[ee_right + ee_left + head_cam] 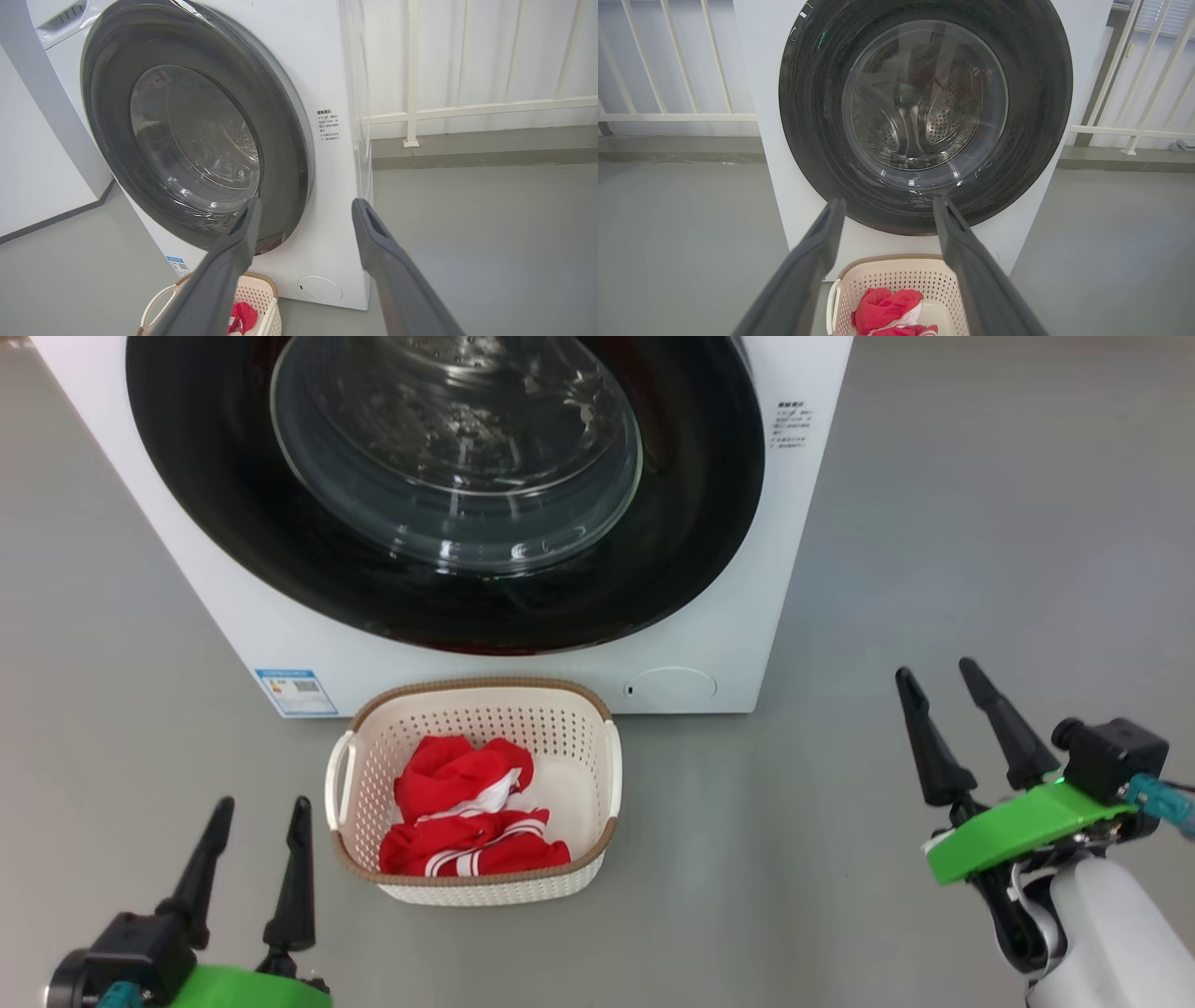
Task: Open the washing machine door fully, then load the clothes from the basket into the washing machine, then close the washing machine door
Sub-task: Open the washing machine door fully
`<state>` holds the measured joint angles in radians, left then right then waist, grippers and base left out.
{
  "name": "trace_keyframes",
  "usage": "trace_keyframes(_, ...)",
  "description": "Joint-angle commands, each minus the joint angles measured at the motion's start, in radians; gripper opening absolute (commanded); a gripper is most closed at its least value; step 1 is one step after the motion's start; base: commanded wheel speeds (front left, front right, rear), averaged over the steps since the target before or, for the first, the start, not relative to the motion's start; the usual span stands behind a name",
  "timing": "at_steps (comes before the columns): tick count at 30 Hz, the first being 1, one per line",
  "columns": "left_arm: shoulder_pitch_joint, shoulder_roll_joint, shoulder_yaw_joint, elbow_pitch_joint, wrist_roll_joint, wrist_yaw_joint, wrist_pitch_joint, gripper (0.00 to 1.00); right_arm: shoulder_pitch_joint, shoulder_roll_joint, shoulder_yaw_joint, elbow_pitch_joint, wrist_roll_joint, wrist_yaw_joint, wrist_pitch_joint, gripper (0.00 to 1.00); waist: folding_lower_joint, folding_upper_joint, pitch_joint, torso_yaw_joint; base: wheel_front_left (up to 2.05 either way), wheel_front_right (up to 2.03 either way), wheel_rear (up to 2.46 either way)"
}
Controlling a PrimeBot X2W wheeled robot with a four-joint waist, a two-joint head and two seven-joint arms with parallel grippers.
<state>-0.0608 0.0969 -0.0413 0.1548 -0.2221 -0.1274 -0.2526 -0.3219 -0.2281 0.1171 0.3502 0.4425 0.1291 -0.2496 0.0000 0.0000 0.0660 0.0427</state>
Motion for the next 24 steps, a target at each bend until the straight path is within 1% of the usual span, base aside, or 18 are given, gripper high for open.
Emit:
trace_keyframes(1,-0.045,0.022,0.035,-0.033,0.002,-0.002,-0.009,1.00,-0.038,-0.012,0.016,-0.021,0.012,0.002,-0.012,1.00,0.0000,0.0000,0.021,0.009,0.00,0.00,0.00)
trace_keyframes(9,-0.069,0.008,0.047,-0.055,0.010,-0.001,-0.009,1.00,-0.111,-0.038,-0.008,-0.001,0.078,0.002,-0.012,1.00,0.0000,0.0000,0.072,0.033,0.00,0.00,0.00)
trace_keyframes(18,-0.100,-0.004,0.049,-0.053,0.004,-0.002,-0.009,1.00,-0.210,-0.081,-0.007,0.044,0.137,0.002,-0.012,1.00,0.0000,0.0000,0.137,0.064,0.00,0.00,0.00)
trace_keyframes(19,-0.104,-0.005,0.050,-0.053,0.004,-0.002,-0.009,1.00,-0.220,-0.082,-0.006,0.045,0.148,0.002,-0.012,0.87,0.0000,0.0000,0.144,0.066,0.00,0.00,0.00)
trace_keyframes(20,-0.108,-0.006,0.051,-0.052,0.005,-0.002,-0.009,1.00,-0.232,-0.086,-0.006,0.047,0.160,0.002,-0.012,0.77,0.0000,0.0000,0.152,0.069,0.00,0.00,0.00)
trace_keyframes(22,-0.116,-0.009,0.053,-0.048,0.006,-0.002,-0.009,1.00,-0.258,-0.096,-0.003,0.052,0.193,0.002,-0.012,0.46,0.0000,0.0000,0.166,0.075,0.00,0.00,0.00)
trace_keyframes(23,-0.120,-0.010,0.054,-0.047,0.005,-0.002,-0.009,1.00,-0.272,-0.103,-0.001,0.055,0.212,0.002,-0.012,0.35,0.0000,0.0000,0.174,0.077,0.00,0.00,0.00)
trace_keyframes(24,-0.124,-0.012,0.055,-0.046,0.005,-0.002,-0.009,1.00,-0.287,-0.113,0.005,0.060,0.228,0.002,-0.012,0.21,0.0000,0.0000,0.181,0.079,0.00,0.00,0.00)
